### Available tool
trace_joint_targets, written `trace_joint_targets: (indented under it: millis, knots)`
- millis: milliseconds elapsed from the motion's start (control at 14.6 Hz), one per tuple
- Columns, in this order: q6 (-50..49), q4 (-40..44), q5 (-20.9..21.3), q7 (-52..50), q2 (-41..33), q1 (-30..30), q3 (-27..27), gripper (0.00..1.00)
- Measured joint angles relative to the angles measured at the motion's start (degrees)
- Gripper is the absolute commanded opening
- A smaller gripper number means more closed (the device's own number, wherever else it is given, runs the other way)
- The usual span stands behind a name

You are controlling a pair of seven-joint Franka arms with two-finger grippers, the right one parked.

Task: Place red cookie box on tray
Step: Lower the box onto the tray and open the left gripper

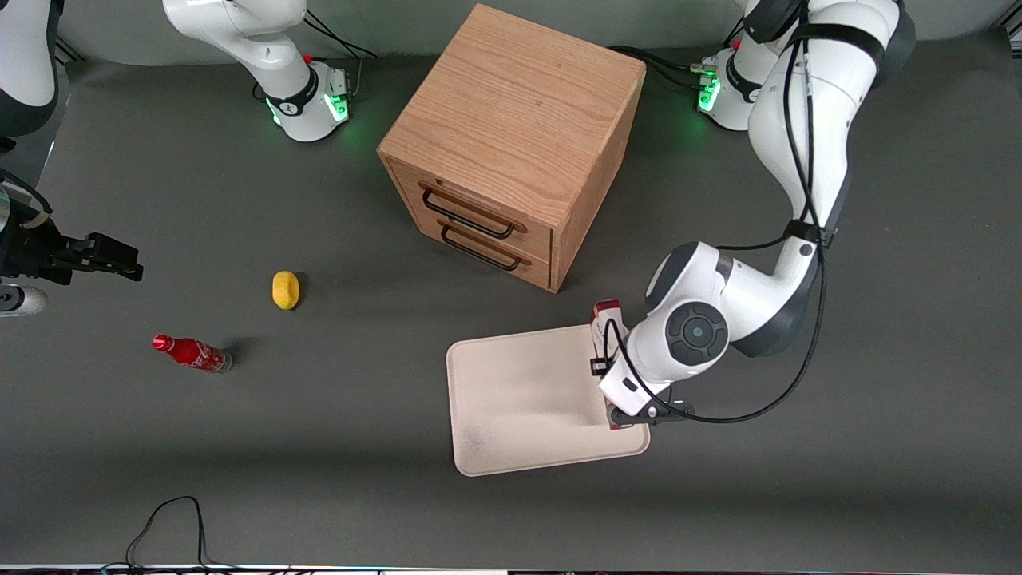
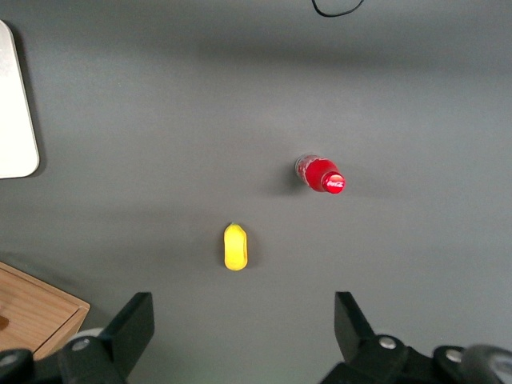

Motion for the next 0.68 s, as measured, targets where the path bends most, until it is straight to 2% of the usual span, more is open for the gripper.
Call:
trace_joint_targets:
  millis: [273,683]
  knots:
    - [1.6,0.4,0.0,-3.7,2.6,0.1,0.5,0.00]
    - [3.5,0.4,0.0,-3.9,4.1,0.1,0.8,0.00]
